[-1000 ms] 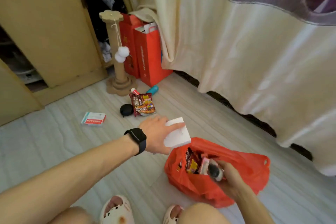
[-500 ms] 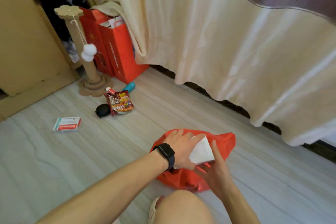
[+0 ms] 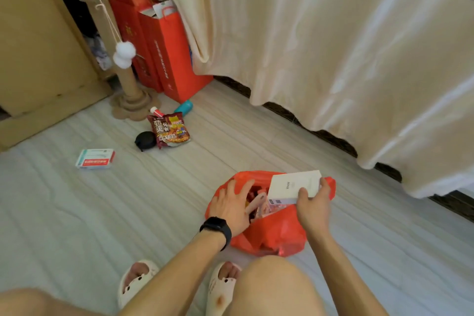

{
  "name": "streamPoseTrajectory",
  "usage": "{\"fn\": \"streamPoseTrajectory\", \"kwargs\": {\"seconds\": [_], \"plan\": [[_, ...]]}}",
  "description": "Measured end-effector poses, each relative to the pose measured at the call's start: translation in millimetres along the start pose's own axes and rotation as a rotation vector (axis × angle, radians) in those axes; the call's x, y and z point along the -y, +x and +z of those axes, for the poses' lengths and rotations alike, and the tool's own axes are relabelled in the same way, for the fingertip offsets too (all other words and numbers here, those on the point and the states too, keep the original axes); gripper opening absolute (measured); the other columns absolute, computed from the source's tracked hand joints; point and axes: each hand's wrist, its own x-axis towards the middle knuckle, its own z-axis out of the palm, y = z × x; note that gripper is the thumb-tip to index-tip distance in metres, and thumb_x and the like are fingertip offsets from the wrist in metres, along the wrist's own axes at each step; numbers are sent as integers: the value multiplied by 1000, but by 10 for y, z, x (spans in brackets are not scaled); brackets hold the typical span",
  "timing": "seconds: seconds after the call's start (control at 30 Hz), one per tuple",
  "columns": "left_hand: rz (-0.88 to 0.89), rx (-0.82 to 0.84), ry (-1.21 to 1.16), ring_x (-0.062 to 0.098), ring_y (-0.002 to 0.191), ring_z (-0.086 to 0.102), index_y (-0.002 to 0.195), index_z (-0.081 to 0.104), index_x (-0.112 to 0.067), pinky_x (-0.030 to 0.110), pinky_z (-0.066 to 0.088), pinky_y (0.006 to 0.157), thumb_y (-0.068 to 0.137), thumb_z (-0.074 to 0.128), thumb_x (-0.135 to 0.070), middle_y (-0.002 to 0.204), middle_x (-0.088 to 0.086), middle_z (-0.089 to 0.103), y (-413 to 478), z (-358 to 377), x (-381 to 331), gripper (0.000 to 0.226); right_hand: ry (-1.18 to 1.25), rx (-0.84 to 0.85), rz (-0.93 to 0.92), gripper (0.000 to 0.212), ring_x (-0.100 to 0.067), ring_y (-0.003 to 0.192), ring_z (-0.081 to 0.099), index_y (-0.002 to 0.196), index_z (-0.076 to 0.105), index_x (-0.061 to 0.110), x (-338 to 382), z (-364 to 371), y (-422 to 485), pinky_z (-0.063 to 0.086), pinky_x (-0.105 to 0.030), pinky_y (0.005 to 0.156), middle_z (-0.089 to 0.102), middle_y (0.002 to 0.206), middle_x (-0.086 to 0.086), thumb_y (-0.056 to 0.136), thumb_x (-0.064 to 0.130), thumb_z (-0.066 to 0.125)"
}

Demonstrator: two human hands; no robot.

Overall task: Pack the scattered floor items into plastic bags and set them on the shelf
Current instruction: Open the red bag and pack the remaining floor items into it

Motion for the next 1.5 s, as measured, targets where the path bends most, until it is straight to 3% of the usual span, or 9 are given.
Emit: {"fn": "streamPoseTrajectory", "kwargs": {"seconds": [0.13,0.23,0.33,0.43,0.57,0.73,0.93,1.1,1.5], "plan": [[-23,79,-53,31,113,56,133,41,-33,41,52,86,86,65,-28,149,4,20,47,-251,95,53,-576,416,-86,44,-29,133,39,133,50,13,-153,211,45,33,-39,104,46,145,-14,95,33,45],[21,15,1,23,116,54,114,60,-32,37,50,88,87,54,-8,144,-5,36,67,-505,214,36,-1185,521,-172,55,-30,150,5,140,49,25,-396,152,84,-6,-62,113,34,155,-4,98,50,23],[43,-65,43,18,117,52,91,72,-31,35,45,93,87,53,-9,132,-12,50,100,-778,298,29,-1382,481,-244,59,-27,141,30,123,65,24,-427,-112,117,-12,-63,111,60,134,-1,98,53,20],[59,-92,101,15,116,49,89,76,-31,32,41,93,86,54,-10,129,-16,55,109,-991,320,30,-1361,352,-397,50,-22,125,48,102,74,22,-367,-397,142,6,-55,116,70,109,2,93,51,33],[146,54,423,20,136,31,119,67,-30,42,32,107,86,55,-26,157,-5,28,-30,-938,359,36,-1366,431,-310,72,-30,150,-2,141,45,27,-458,-651,25,-5,-66,112,22,159,-9,77,58,53],[102,362,654,34,147,-19,153,-9,-37,66,-11,110,57,35,-95,156,8,-35,-300,-559,414,122,-1420,559,-163,122,-35,142,-33,154,-11,36,-646,-692,-160,-14,-70,107,-28,159,-11,65,65,68],[145,251,313,29,150,-8,152,2,-48,59,-1,117,79,57,-66,161,1,-22,-226,-786,340,93,-1105,379,-545,77,-28,150,-13,150,17,49,-167,-508,-302,-1,-61,117,-2,165,4,83,65,52],[138,110,457,27,150,-4,153,6,-45,58,-2,116,88,52,-55,164,2,-10,-110,-1326,480,81,-835,332,-772,65,-23,151,8,150,28,42,375,-133,-435,15,-46,119,16,163,4,89,59,43],[-267,76,392,28,150,2,153,4,-44,54,5,118,90,48,-51,164,4,2,-395,-1895,2176,77,-627,579,-902,52,-12,150,-1,148,28,45,1439,1194,-628,8,-34,121,10,163,13,98,54,39]]}}
